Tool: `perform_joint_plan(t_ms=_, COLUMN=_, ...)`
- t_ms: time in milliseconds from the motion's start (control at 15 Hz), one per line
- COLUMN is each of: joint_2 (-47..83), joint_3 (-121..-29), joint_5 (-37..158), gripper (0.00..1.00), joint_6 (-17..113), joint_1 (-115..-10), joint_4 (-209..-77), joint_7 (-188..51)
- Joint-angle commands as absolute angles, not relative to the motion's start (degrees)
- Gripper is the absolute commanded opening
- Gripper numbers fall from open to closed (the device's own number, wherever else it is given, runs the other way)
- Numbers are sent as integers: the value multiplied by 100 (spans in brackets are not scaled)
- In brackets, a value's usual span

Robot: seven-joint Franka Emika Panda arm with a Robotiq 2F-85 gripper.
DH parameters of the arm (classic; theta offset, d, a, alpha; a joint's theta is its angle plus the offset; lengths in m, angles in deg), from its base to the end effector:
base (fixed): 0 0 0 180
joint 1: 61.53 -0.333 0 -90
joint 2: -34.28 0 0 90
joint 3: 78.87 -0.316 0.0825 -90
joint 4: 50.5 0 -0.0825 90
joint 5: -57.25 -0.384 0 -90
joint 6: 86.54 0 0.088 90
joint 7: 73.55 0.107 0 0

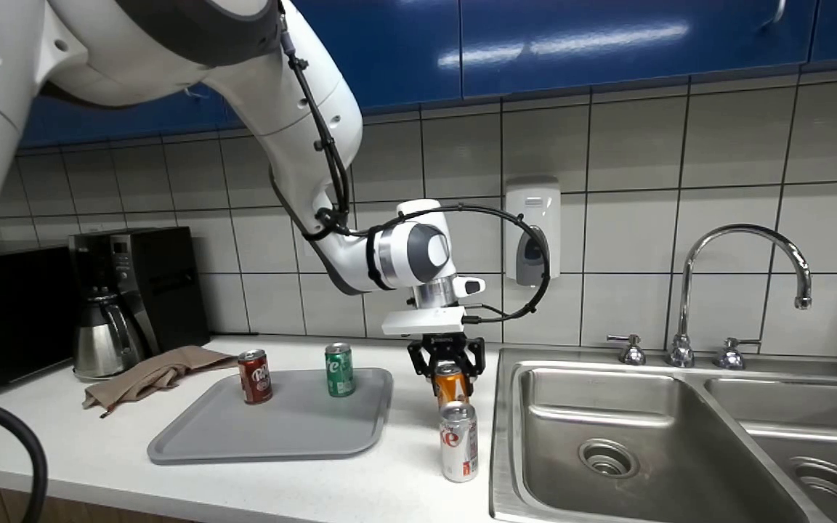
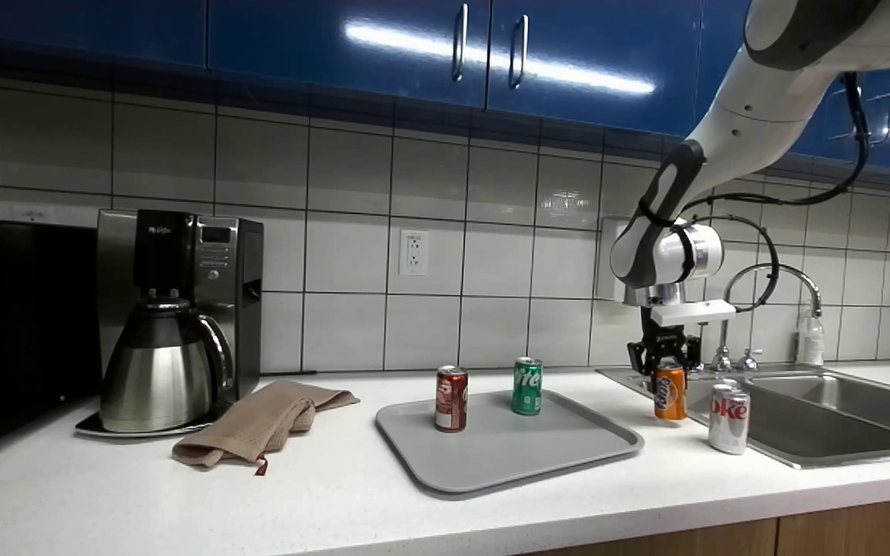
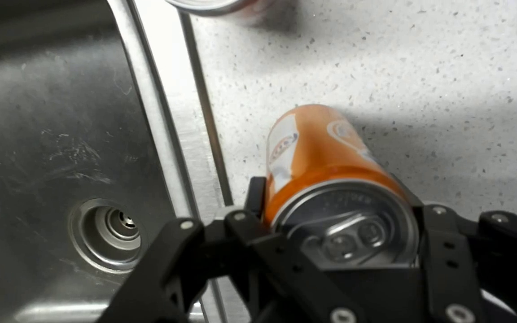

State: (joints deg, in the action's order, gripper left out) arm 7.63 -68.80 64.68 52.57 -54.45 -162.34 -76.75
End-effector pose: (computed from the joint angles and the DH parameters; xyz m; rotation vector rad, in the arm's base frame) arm 0.5950 -0.1795 0.2437 2.9715 -0.1888 -0.0217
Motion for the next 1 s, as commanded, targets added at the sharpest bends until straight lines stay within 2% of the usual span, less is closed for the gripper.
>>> perform_joint_plan(t_ms=0, joint_2=708, joint_3=-7069, joint_5=6305, gripper=39, joint_6=5250, joint_1=-5243, joint_4=-16088, joint_7=-7982)
perform_joint_plan(t_ms=800, joint_2=670, joint_3=-7131, joint_5=6266, gripper=39, joint_6=5246, joint_1=-5223, joint_4=-16108, joint_7=-8148)
perform_joint_plan(t_ms=867, joint_2=668, joint_3=-7130, joint_5=6271, gripper=47, joint_6=5237, joint_1=-5228, joint_4=-16108, joint_7=-8143)
perform_joint_plan(t_ms=933, joint_2=667, joint_3=-7131, joint_5=6275, gripper=85, joint_6=5231, joint_1=-5230, joint_4=-16111, joint_7=-8145)
